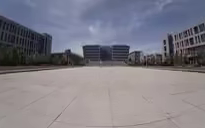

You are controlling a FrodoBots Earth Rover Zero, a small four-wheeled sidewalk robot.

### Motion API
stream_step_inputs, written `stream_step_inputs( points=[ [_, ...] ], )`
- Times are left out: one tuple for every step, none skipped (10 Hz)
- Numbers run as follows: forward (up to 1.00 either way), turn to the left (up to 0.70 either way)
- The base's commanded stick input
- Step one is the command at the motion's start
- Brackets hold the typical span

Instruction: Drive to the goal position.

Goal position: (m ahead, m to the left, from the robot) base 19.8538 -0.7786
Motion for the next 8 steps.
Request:
stream_step_inputs(
  points=[
    [0.7,0.0],
    [0.7,0.0],
    [0.7,0.0],
    [0.7,0.0],
    [0.7,0.0],
    [0.7,0.0],
    [0.7,0.0],
    [0.7,0.0]
  ],
)
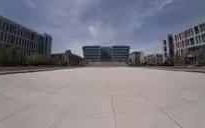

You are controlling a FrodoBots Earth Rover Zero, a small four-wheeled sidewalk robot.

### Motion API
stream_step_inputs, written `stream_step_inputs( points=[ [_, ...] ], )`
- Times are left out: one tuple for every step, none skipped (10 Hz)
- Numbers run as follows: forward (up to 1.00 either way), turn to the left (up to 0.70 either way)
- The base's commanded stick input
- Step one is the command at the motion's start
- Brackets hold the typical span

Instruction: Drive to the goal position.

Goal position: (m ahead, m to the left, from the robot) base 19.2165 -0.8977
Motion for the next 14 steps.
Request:
stream_step_inputs(
  points=[
    [0.7,0.0],
    [0.7,0.0],
    [0.7,0.0],
    [0.7,0.0],
    [0.7,0.0],
    [0.7,0.0],
    [0.7,0.0],
    [0.7,0.0],
    [0.7,0.0],
    [0.7,0.0],
    [0.7,0.0],
    [0.7,0.0],
    [0.7,0.0],
    [0.7,0.0]
  ],
)
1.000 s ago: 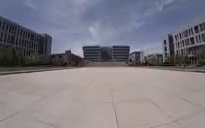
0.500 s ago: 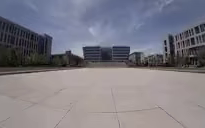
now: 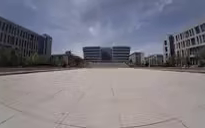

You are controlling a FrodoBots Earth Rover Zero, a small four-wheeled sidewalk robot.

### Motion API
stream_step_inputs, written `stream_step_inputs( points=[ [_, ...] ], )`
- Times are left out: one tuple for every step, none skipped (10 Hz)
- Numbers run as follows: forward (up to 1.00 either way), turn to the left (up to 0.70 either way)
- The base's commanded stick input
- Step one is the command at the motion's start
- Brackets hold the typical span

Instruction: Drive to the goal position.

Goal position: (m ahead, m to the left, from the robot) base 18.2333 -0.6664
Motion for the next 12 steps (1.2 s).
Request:
stream_step_inputs(
  points=[
    [0.7,0.0],
    [0.7,0.0],
    [0.7,0.0],
    [0.7,0.0],
    [0.7,0.0],
    [0.7,0.0],
    [0.7,0.0],
    [0.7,0.0],
    [0.7,0.0],
    [0.7,0.0],
    [0.7,0.0],
    [0.7,0.0]
  ],
)
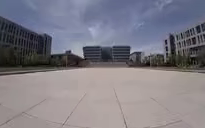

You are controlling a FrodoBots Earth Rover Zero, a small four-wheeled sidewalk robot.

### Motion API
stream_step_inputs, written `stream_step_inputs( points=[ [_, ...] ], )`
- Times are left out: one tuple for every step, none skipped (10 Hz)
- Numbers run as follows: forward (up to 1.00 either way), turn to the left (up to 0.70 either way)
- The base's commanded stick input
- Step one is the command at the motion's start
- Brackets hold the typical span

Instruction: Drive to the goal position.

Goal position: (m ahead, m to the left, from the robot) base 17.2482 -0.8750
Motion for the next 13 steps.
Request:
stream_step_inputs(
  points=[
    [0.7,0.0],
    [0.7,0.0],
    [0.7,0.0],
    [0.7,0.0],
    [0.7,0.0],
    [0.7,0.0],
    [0.7,0.0],
    [0.7,0.0],
    [0.7,0.0],
    [0.7,0.0],
    [0.7,0.0],
    [0.7,0.0],
    [0.7,0.0]
  ],
)
